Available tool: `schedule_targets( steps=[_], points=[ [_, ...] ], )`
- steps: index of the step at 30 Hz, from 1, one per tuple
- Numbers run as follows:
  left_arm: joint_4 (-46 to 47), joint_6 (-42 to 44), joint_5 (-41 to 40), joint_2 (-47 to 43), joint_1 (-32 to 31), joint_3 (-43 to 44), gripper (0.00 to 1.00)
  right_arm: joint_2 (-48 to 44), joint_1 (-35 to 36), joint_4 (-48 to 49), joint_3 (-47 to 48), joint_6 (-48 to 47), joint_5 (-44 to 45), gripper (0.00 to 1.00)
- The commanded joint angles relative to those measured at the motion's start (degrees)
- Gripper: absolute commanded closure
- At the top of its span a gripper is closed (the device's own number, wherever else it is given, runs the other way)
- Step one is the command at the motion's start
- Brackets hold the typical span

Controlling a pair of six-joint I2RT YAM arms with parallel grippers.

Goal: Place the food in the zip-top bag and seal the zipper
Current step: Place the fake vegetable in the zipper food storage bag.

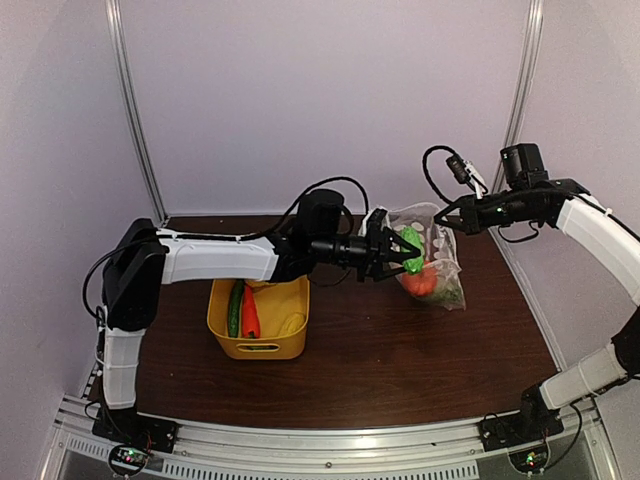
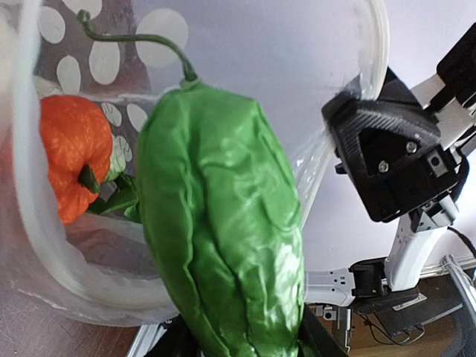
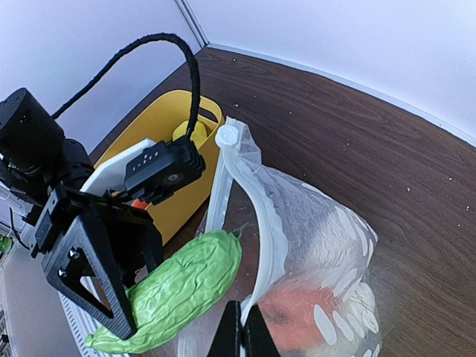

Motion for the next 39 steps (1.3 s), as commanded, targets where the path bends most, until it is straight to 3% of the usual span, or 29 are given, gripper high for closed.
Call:
schedule_targets(
  steps=[1, 13, 17, 22, 26, 31, 33, 36, 39],
  points=[
    [4.4, -2.9, 1.7, 2.8, 1.8, 3.4, 1.00, -1.6, -0.2, -0.4, -1.1, -1.8, -0.9, 1.00],
    [2.0, -8.5, -1.1, 10.4, 2.2, 13.7, 1.00, -3.0, 2.2, -0.7, -3.3, -4.1, 1.1, 1.00],
    [-5.1, -4.7, -3.1, 12.3, 2.1, 18.7, 1.00, -2.1, 2.9, -0.6, -3.3, -3.8, 2.9, 1.00],
    [-21.7, 6.8, -9.2, 14.2, 1.4, 26.4, 0.96, -0.6, 3.0, -0.5, -1.1, -3.0, 7.0, 1.00],
    [-22.3, 7.0, -10.5, 14.3, 0.7, 24.6, 0.95, 0.0, 3.0, -0.1, -0.4, -2.1, 8.0, 1.00],
    [-23.5, 7.5, -12.4, 16.3, -0.2, 26.9, 0.91, 0.1, 3.0, 0.2, -0.2, -0.6, 3.3, 1.00],
    [-23.9, 7.4, -12.8, 16.9, -0.2, 27.4, 0.86, -0.1, 3.0, 0.2, 0.4, -0.5, 2.9, 1.00],
    [-24.8, 8.6, -13.8, 17.0, -0.3, 28.1, 0.67, -0.1, 3.0, 0.2, 0.5, -0.5, 2.6, 1.00],
    [-25.8, 11.1, -13.4, 16.8, -0.3, 28.9, 0.54, 0.2, 2.9, 0.1, 0.6, -0.4, 2.6, 1.00]
  ],
)
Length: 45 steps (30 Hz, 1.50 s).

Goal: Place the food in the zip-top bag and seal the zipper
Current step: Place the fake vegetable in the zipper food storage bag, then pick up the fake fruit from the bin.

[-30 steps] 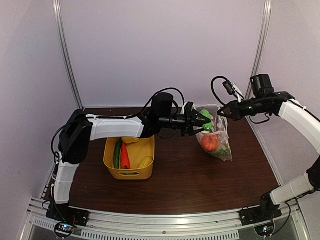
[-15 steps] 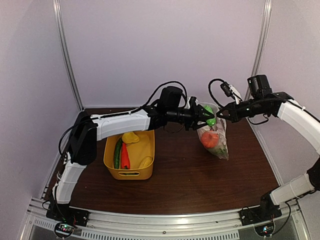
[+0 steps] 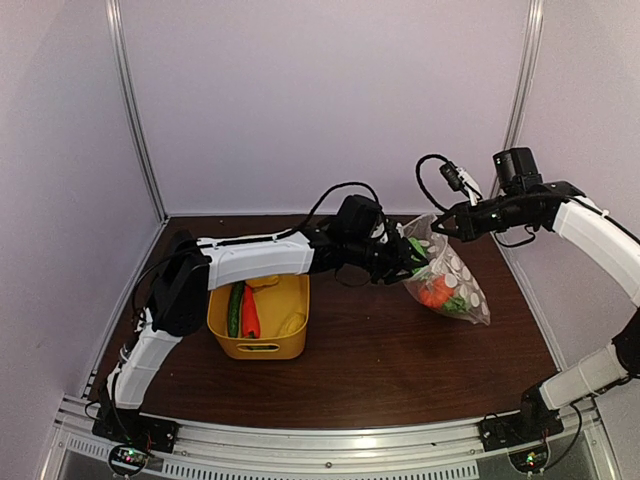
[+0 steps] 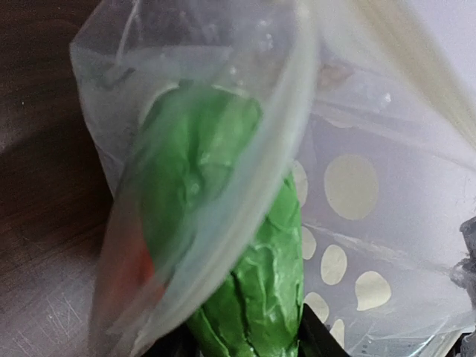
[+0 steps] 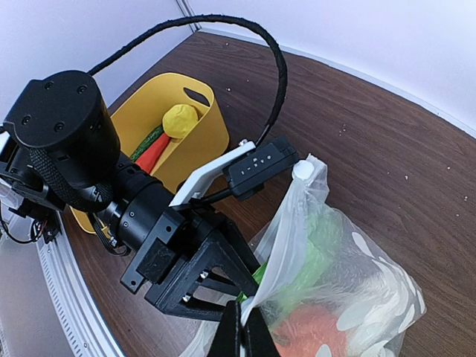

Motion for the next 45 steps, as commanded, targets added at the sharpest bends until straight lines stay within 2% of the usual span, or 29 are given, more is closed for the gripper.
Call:
schedule_targets(
  steps=[1, 6, 7, 17, 20, 24, 28, 30, 32, 34, 35, 37, 38, 42, 45],
  points=[
    [-2.3, 5.3, -1.2, -0.1, 0.0, 3.4, 0.48, 0.2, 0.3, 0.9, 1.8, 0.7, -1.3, 1.00],
    [-2.2, 10.1, -0.7, -2.6, 0.0, 2.4, 0.38, -1.0, 0.1, 0.7, 1.6, 0.4, -0.5, 1.00],
    [-2.1, 10.9, -0.5, -2.9, 0.0, 2.4, 0.32, -1.2, 0.0, 0.7, 1.5, 0.3, -0.3, 1.00],
    [8.0, 12.3, 7.5, -7.3, 0.1, -1.8, 0.32, -2.6, -1.4, 0.8, 0.5, 1.0, -0.7, 1.00],
    [4.3, 17.6, 8.5, -10.7, 0.5, -2.7, 0.32, -3.0, -2.1, 1.2, 0.0, 1.2, -1.1, 1.00],
    [5.1, 26.1, 13.6, -17.1, 1.3, -7.1, 0.31, -3.5, -2.8, 1.5, -0.3, 1.3, -1.3, 1.00],
    [-2.9, 36.6, 13.7, -23.7, 2.4, -10.8, 0.30, -3.3, -3.1, 1.7, -0.6, 1.5, -0.3, 1.00],
    [-11.0, 43.3, 6.6, -27.3, 3.2, -11.9, 0.22, -3.2, -3.2, 1.8, -0.7, 1.7, 0.2, 1.00],
    [-17.4, 52.2, -9.1, -32.6, 3.5, -14.4, 0.06, -3.2, -3.2, 1.9, -0.8, 1.6, 0.2, 1.00],
    [-17.2, 57.0, -28.6, -39.3, 3.8, -20.9, 0.02, -3.2, -3.2, 2.1, -0.9, 1.7, 0.1, 1.00],
    [-15.2, 58.9, -35.2, -42.4, 4.4, -24.9, 0.02, -3.2, -3.2, 2.2, -0.9, 1.7, 0.1, 1.00],
    [-13.7, 61.7, -40.1, -47.5, 6.9, -30.6, 0.02, -2.8, -3.2, 2.1, -0.8, 1.8, 0.1, 1.00],
    [-16.1, 61.9, -42.4, -48.0, 8.9, -30.7, 0.02, -2.8, -3.3, 1.9, -0.6, 1.7, 0.1, 1.00],
    [-34.6, 63.6, -42.5, -44.4, 13.9, -26.6, 0.10, -3.2, -3.3, 2.0, -0.8, 1.3, 0.6, 1.00],
    [-42.0, 63.4, -40.5, -40.6, 16.4, -25.9, 0.10, -3.2, -3.3, 1.7, -0.6, 1.1, 1.2, 1.00]
  ],
)
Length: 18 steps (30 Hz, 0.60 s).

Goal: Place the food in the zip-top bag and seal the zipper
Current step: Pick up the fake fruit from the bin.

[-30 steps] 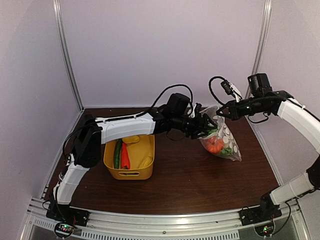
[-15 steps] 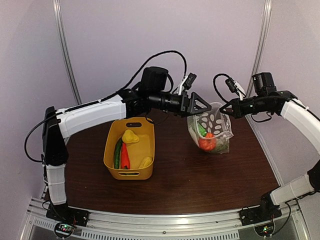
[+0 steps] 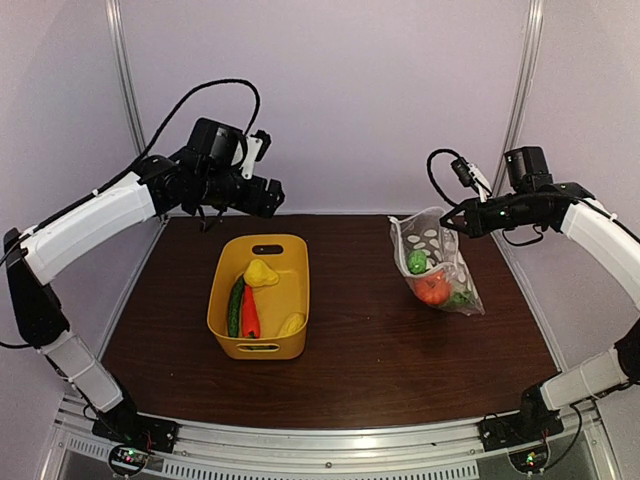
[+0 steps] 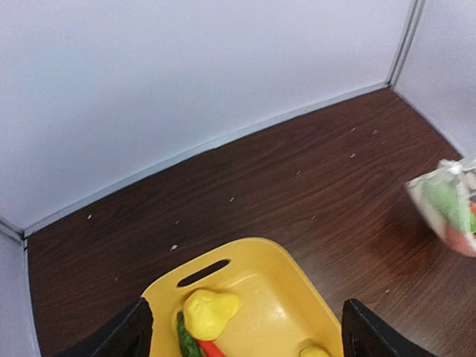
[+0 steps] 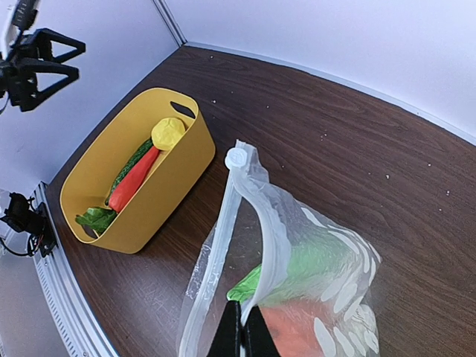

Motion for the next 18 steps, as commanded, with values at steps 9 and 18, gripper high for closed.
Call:
schedule_targets(
  steps=[9, 18],
  points=[
    [-14.5, -0.1, 3.2, 12.9, 5.4, -0.5, 0.05, -2.2, -0.3, 1.2, -1.1, -0.5, 1.4, 1.00],
    [-13.0, -4.2, 5.4, 17.4, 8.9, 0.6, 0.14, -3.1, -0.3, 1.0, -1.4, -0.5, 1.7, 1.00]
  ],
)
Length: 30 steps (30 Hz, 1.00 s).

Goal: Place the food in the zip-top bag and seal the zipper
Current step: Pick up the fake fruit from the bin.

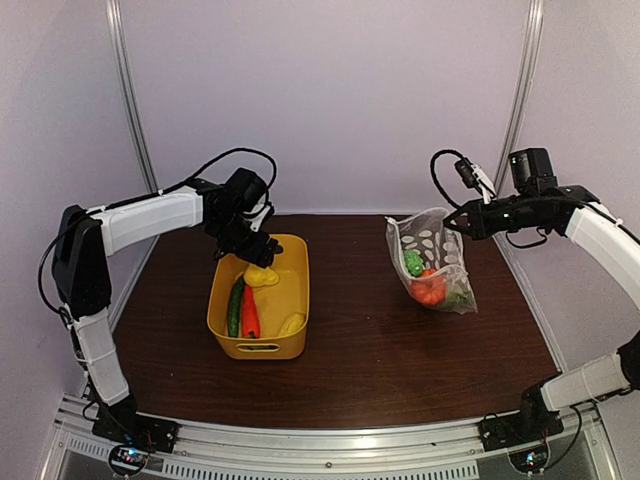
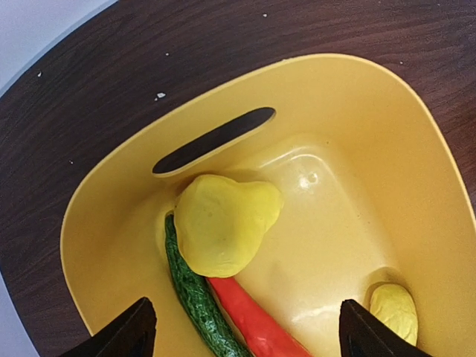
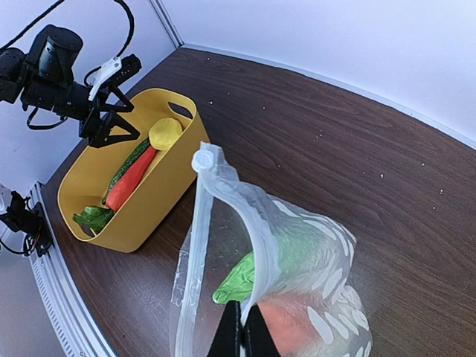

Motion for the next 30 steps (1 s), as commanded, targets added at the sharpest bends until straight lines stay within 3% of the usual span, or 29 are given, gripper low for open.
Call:
schedule_targets(
  steps=[1, 18, 24, 30],
  points=[
    [1.6, -2.5, 1.5, 1.1, 2.2, 0.9, 0.14, -1.0, -0.3, 0.9, 0.1, -0.3, 0.6, 1.00],
    [6.0, -2.2, 3.0, 5.2, 3.6, 0.1, 0.22, -0.1, -0.4, 0.7, 0.2, -1.0, 0.8, 1.00],
    [6.1, -2.0, -0.2, 6.9, 3.6, 0.3, 0.19, -0.5, -0.4, 0.9, -0.7, -1.1, 1.2, 1.00],
    [7.1, -2.4, 1.5, 10.2, 3.6, 1.2, 0.19, -0.4, -0.3, 0.9, -0.7, -1.1, 1.1, 1.00]
  ],
)
